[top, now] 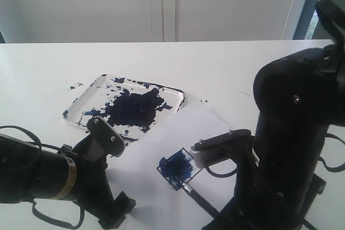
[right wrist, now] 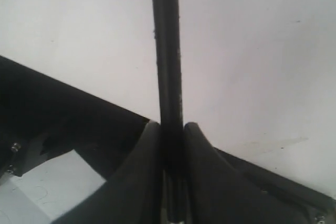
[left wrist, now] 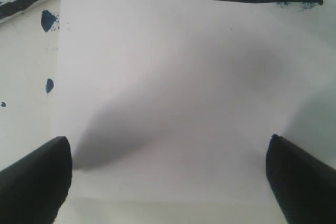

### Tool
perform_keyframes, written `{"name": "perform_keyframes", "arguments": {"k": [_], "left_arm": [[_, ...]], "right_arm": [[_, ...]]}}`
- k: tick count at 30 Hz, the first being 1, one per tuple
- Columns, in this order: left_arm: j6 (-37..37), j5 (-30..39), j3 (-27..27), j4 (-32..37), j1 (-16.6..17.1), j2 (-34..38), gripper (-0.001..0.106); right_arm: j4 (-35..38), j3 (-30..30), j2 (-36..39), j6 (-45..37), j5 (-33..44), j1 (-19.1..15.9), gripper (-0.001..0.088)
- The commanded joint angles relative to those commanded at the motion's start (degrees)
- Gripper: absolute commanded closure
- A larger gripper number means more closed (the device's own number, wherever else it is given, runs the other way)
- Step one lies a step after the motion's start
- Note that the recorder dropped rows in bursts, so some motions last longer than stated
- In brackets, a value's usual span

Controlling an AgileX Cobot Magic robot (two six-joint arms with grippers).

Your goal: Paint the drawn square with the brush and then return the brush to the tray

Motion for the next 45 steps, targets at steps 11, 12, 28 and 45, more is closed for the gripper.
{"name": "perform_keyframes", "arguments": {"k": [11, 12, 28, 45], "left_arm": [[0.0, 0.2, 0.0, 0.2, 0.0, 0.0, 0.000], [0.0, 0.2, 0.0, 0.2, 0.0, 0.0, 0.000], [0.0, 0.2, 0.0, 0.3, 0.0, 0.0, 0.000], [0.0, 0.2, 0.0, 0.3, 0.0, 0.0, 0.000]], "right_arm": [[-2.3, 0.0, 1.5, 0.7, 0.0, 0.0, 0.0868], [-1.0, 0.0, 1.5, 0.3, 0.0, 0.0, 0.0868], [2.6, 0.0, 1.6, -0.7, 0.0, 4.5, 0.0868], [-8.7, 4.7, 1.6, 2.8, 0.0, 4.7, 0.0868]]}}
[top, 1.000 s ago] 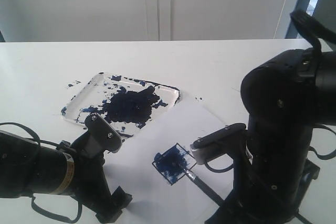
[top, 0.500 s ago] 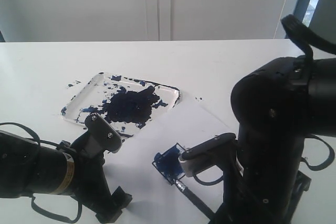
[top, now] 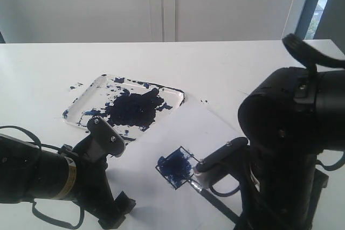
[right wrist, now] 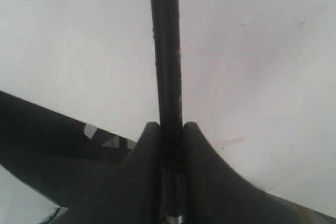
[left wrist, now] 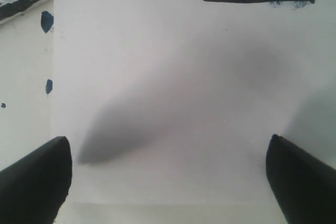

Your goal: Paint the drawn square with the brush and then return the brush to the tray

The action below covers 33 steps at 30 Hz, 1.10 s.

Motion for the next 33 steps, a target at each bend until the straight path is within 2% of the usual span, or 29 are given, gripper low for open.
{"name": "perform_keyframes", "arguments": {"k": [8, 18, 24, 29, 33], "left_arm": [[0.0, 0.0, 0.0, 0.0, 0.0, 0.0, 0.000], [0.1, 0.0, 0.0, 0.0, 0.0, 0.0, 0.000], [0.1, 0.0, 0.0, 0.0, 0.0, 0.0, 0.000], [0.1, 0.0, 0.0, 0.0, 0.0, 0.0, 0.000], [0.1, 0.0, 0.0, 0.0, 0.0, 0.0, 0.000]], "right_arm": [[0.6, 0.3, 0.0, 0.0, 0.0, 0.0, 0.0868], [8.0, 0.3, 0.0, -2.0, 0.0, 0.0, 0.0868], [8.7, 0.3, 0.0, -3.1, -0.2, 0.0, 0.0868], [12.1, 0.3, 0.0, -5.0, -3.3, 0.0, 0.0868], [11.4, 0.3, 0.0, -5.0, -3.2, 0.0, 0.0868]]}}
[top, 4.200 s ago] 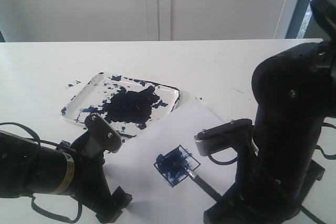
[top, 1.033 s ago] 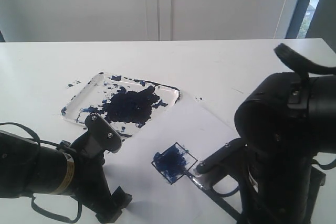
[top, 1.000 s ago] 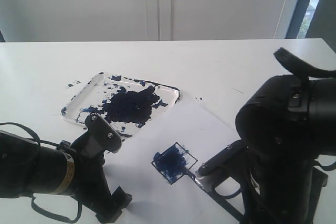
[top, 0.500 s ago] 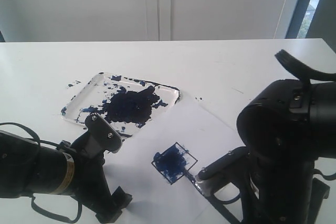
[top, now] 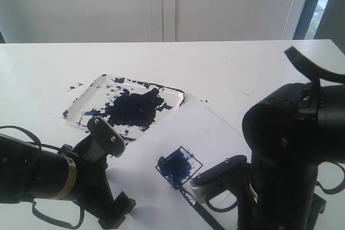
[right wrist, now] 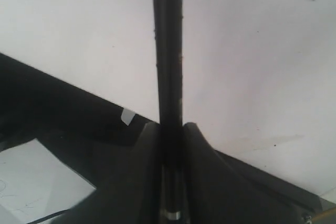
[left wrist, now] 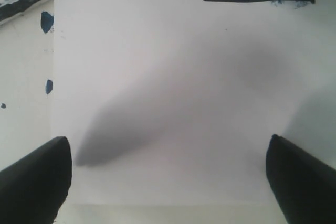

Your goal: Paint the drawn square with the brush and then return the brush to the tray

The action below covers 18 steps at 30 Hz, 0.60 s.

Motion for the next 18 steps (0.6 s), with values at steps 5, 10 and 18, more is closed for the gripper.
{"name": "perform_keyframes", "arguments": {"k": [5, 10, 18], "left_arm": [[0.0, 0.0, 0.0, 0.0, 0.0, 0.0, 0.000], [0.0, 0.0, 0.0, 0.0, 0.0, 0.0, 0.000], [0.0, 0.0, 0.0, 0.0, 0.0, 0.0, 0.000]], "right_arm": [[-5.8, 0.0, 0.0, 3.7, 1.0, 0.0, 0.0868], [-13.5, 0.0, 0.0, 7.1, 3.2, 0.0, 0.0868], [-11.1, 0.0, 0.0, 5.9, 1.1, 0.0, 0.0868]]}}
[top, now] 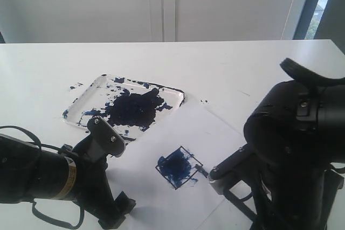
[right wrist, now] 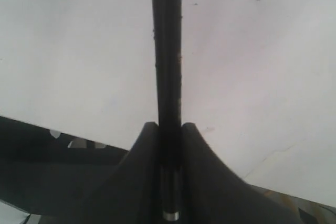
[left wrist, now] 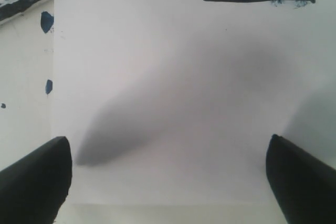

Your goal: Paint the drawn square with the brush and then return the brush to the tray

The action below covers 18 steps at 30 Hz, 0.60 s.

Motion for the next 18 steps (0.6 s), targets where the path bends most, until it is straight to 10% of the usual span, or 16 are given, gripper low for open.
{"name": "perform_keyframes", "arguments": {"k": [18], "left_arm": [[0.0, 0.0, 0.0, 0.0, 0.0, 0.0, 0.000]], "right_arm": [[-7.6, 0.0, 0.0, -0.9, 1.1, 1.1, 0.0868]]}}
